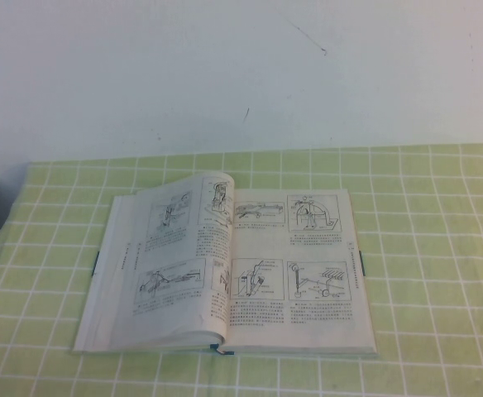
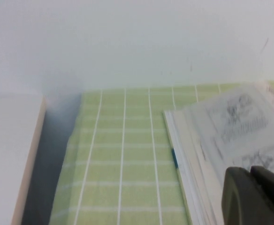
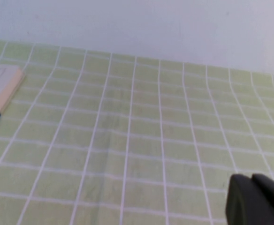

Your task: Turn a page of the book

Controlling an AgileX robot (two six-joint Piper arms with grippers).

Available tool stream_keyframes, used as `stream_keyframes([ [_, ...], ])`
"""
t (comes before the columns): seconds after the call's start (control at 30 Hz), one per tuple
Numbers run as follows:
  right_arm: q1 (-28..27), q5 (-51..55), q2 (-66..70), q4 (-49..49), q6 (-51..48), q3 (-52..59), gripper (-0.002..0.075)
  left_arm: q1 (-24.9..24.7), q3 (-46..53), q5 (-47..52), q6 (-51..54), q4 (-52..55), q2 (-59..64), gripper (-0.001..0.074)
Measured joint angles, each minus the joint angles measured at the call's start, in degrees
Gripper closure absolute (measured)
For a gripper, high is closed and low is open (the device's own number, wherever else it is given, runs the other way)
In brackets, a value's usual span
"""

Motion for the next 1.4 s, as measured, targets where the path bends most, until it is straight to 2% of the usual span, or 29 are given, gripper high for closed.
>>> stream_keyframes([
  [0.23,0.0,-14.6,0.0,0.0,0.0,0.1,0.0729,0.0,0.0,-15.3,0.0,-0.2,0.0,0.0737],
  [0.37,0.0,-21.1,0.0,0.0,0.0,0.1,0.0729,0.0,0.0,-18.2,0.0,-0.2,0.0,0.0737],
  [0.97,0.0,-23.7,0.0,0.0,1.2,0.1,0.0729,0.0,0.0,-18.3,0.0,-0.2,0.0,0.0736],
  [1.2,0.0,-24.8,0.0,0.0,1.3,0.1,0.0729,0.0,0.0,-12.9,-0.6,-0.2,0.0,0.0736],
  [1.4,0.0,-26.0,0.0,0.0,3.0,0.1,0.0729,0.0,0.0,-12.5,-2.8,-1.6,0.0,0.0736],
])
